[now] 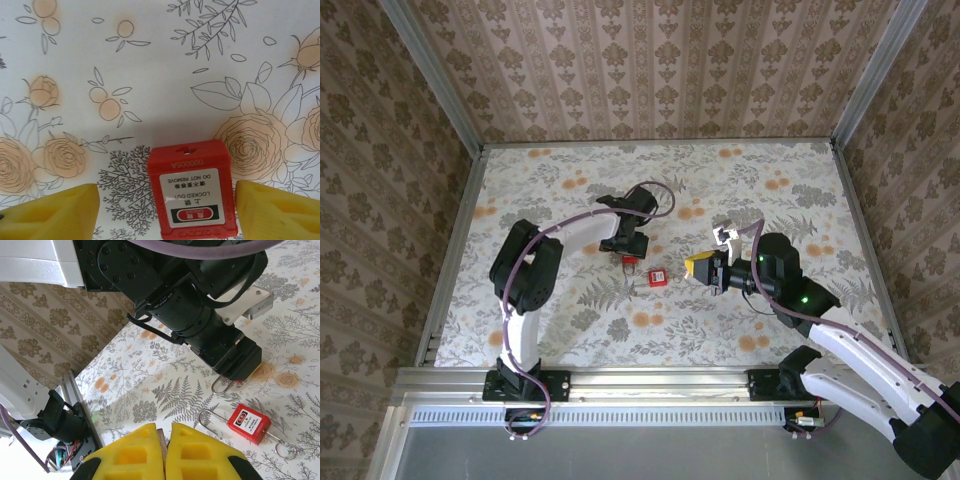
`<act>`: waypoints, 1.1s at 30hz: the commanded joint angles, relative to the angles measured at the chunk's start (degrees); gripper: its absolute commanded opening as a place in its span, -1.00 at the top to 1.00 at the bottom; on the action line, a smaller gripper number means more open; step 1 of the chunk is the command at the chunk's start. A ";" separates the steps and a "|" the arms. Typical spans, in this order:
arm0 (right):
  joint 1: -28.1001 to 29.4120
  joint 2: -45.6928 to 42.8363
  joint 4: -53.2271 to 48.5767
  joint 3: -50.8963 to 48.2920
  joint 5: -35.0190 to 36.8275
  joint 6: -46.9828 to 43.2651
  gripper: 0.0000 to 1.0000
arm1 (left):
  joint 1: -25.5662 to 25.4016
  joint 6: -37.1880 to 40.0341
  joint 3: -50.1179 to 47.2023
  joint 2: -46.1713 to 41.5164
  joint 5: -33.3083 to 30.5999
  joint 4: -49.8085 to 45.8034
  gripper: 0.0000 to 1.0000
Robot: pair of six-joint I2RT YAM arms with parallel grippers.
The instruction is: Unlock with the key
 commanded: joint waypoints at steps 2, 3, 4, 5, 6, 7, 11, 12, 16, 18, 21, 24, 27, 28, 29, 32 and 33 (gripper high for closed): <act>-0.25 -1.00 1.16 -1.12 0.38 -0.24 0.91 | -0.97 -1.73 0.27 1.64 0.61 -3.20 -0.34; -0.30 -1.09 1.33 -1.13 0.23 -0.15 0.92 | -1.26 -1.89 0.35 1.97 0.09 -3.59 -0.33; -0.26 -1.23 1.34 -1.13 0.09 -0.10 0.91 | -1.58 -2.02 0.44 2.18 -0.56 -4.11 -0.32; -0.30 -1.44 1.37 -1.13 0.11 -0.04 0.91 | -1.70 -2.02 0.38 2.29 -0.91 -4.26 -0.32; -0.30 -1.62 1.36 -1.13 0.11 -0.05 0.92 | -1.80 -2.03 0.12 2.22 -1.05 -4.23 -0.32; -0.28 -1.77 1.30 -1.13 0.10 -0.04 0.92 | -1.73 -2.03 -0.23 2.11 -0.97 -4.06 -0.31; -0.26 -1.92 1.05 -1.11 0.11 -0.02 0.91 | -1.42 -1.81 -1.50 1.91 -1.13 -3.13 -0.22; -0.31 -1.94 1.03 -1.13 -0.04 0.00 0.91 | -1.24 -1.53 -2.02 1.85 -1.16 -2.52 -0.17; -0.26 -2.33 1.47 -1.05 -0.94 0.65 0.91 | -0.07 -0.63 -3.42 1.14 1.67 0.63 0.06; -0.26 -2.38 1.03 -0.65 -0.94 0.66 0.91 | 0.21 -0.24 -3.47 1.05 1.98 0.87 0.12; -0.26 -2.61 0.83 -0.67 -0.35 0.66 0.91 | 0.38 0.47 -3.98 0.56 1.62 1.15 0.17; -0.31 -3.01 1.77 -1.37 -0.55 0.89 0.91 | 0.50 1.77 -5.05 -0.85 0.82 1.94 0.23; -0.31 -2.74 1.23 -1.15 0.68 1.21 0.91 | 0.43 4.03 -7.22 -3.59 0.58 4.36 0.26; -0.31 -2.57 1.12 -1.13 1.04 1.20 0.91 | 0.41 4.81 -8.17 -4.81 0.53 5.49 0.25; -0.24 -2.43 1.05 -1.13 1.37 1.33 0.91 | 0.32 5.97 -9.20 -6.26 0.70 7.04 0.25; -0.23 -2.42 1.23 -0.97 2.84 2.28 0.91 | 0.08 8.17 -12.67 -11.05 0.15 11.33 0.25; -0.22 -2.41 1.23 -0.95 3.52 2.62 0.91 | -0.16 8.96 -13.94 -12.83 -0.04 13.18 0.25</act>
